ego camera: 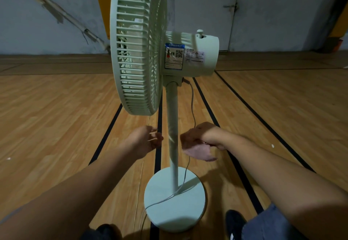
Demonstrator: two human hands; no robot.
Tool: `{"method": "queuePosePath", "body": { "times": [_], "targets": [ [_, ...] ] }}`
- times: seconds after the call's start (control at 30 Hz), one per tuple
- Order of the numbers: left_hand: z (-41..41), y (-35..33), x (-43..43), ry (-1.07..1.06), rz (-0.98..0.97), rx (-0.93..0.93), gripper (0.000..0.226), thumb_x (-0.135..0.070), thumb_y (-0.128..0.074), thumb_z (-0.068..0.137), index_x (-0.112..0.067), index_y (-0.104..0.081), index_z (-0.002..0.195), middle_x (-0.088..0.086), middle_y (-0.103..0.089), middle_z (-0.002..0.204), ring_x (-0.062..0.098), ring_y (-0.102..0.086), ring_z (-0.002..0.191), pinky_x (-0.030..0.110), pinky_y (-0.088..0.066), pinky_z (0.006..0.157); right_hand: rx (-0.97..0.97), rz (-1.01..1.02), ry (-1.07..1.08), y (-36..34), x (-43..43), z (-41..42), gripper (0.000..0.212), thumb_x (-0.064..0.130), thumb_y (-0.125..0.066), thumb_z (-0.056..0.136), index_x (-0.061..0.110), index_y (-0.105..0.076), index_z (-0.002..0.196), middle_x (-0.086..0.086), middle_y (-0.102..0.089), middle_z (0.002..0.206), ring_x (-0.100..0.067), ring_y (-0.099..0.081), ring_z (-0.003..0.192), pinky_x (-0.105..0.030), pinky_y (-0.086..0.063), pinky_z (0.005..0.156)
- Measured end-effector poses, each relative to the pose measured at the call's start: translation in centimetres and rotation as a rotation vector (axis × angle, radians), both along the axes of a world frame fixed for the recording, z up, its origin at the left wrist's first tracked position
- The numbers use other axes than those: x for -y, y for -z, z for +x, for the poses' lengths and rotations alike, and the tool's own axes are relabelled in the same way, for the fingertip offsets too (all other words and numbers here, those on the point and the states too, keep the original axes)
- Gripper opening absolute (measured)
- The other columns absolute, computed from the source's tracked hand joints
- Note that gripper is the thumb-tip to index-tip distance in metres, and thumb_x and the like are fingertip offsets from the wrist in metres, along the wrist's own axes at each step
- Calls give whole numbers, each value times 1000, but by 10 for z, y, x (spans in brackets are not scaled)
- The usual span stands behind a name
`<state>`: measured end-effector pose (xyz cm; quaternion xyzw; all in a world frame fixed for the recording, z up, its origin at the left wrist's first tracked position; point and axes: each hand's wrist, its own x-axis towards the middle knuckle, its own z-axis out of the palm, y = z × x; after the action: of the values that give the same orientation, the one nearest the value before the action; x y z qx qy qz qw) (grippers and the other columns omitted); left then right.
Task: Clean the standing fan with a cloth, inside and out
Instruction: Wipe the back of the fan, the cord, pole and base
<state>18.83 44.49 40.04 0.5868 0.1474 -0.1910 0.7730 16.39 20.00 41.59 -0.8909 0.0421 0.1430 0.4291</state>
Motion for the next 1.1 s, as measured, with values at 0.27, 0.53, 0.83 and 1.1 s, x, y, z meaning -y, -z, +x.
{"method": "queuePosePath", "body": {
  "times": [0.27,0.53,0.83,1.1],
  "targets": [
    [23,-40,-20,92,-488,10,45,-39,-56,104,0,-66,123,28,-74,125,37,-77,106,44,-66,85,146,188,201,-18,-26,6,22,27,-65,99,8,-72,92,-16,-76,83,-28,-73,78,-39,-63,77],
    [18,-66,-17,166,-837,31,42,-32,-60,109,-19,-61,149,9,-56,139,28,-70,101,42,-68,75,337,746,344,-38,-61,21,23,33,-52,111,22,-70,100,5,-73,84,-12,-69,80,-17,-54,63],
    [10,-85,-15,207,-738,100,26,-25,-58,110,-19,-59,136,7,-59,121,22,-63,93,35,-67,68,432,1059,282,-52,-57,29,28,10,-55,107,26,-76,98,-4,-73,99,-21,-70,88,-34,-58,78],
    [11,-91,-9,236,-692,122,24,-23,-52,113,-8,-71,114,11,-64,108,22,-64,89,32,-65,66,654,543,283,-31,-81,43,30,22,-57,109,1,-54,130,-24,-65,125,-33,-69,111,-54,-55,98]
  ]
}}
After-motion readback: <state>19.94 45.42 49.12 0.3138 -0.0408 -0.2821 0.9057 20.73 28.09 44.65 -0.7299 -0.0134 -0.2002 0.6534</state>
